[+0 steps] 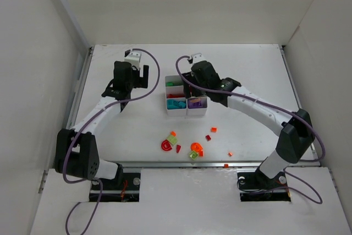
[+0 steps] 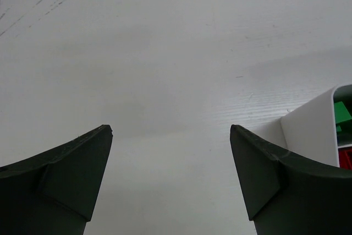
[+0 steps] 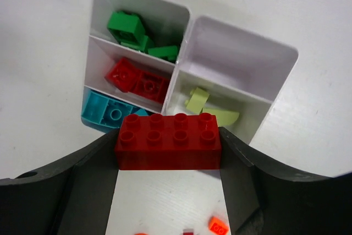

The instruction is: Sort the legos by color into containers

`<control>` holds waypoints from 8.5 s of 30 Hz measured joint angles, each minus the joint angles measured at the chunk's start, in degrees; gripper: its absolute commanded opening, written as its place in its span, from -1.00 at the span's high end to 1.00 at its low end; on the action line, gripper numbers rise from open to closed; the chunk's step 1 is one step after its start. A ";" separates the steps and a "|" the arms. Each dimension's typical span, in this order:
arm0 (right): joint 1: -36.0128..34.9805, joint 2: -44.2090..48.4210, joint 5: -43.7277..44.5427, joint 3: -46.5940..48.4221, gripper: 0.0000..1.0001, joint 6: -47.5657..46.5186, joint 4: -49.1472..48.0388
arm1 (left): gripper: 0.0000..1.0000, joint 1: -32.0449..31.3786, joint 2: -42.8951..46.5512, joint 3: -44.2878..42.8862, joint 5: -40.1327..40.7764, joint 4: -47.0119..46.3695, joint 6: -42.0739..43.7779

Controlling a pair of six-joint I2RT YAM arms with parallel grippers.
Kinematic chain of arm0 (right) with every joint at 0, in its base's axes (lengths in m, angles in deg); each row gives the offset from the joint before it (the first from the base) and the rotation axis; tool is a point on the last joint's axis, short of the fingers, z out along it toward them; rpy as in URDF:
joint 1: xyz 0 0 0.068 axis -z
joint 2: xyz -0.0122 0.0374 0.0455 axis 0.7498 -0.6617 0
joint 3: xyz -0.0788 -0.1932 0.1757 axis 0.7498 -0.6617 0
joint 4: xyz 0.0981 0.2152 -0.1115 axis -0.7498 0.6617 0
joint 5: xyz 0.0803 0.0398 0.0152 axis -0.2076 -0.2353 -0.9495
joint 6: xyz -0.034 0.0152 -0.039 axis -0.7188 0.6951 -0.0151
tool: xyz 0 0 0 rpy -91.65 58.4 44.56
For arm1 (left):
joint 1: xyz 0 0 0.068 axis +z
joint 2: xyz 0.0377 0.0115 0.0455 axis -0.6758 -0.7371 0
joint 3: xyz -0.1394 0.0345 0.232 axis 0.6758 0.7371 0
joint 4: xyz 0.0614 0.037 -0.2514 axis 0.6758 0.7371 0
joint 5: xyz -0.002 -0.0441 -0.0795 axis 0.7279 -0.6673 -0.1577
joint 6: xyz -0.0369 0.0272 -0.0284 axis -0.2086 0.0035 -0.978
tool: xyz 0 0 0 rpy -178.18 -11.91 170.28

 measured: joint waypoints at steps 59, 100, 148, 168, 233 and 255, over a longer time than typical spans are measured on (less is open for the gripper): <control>-1.73 -18.86 -3.50 15.10 0.97 15.28 3.93 | -0.74 -0.26 13.97 10.03 -5.01 4.44 -2.89; -1.73 -23.06 -4.55 21.46 -0.77 14.64 7.06 | -0.74 1.92 14.01 11.23 -5.97 3.96 -3.45; -20.94 7.37 -20.39 -23.50 -0.45 1.90 8.85 | -0.74 0.24 16.68 15.10 -9.84 2.16 -4.44; -23.85 -0.81 -12.79 -23.96 -0.14 5.86 7.04 | -0.74 -0.50 18.23 16.22 -10.38 1.38 -4.39; -18.05 -0.48 -10.80 -8.41 -0.52 -4.35 5.27 | -0.81 1.81 17.86 17.84 -6.16 -2.14 -0.85; -19.43 -11.87 -14.78 -10.95 -0.05 1.81 -3.48 | -0.81 2.36 21.66 18.86 -5.18 -1.97 -1.29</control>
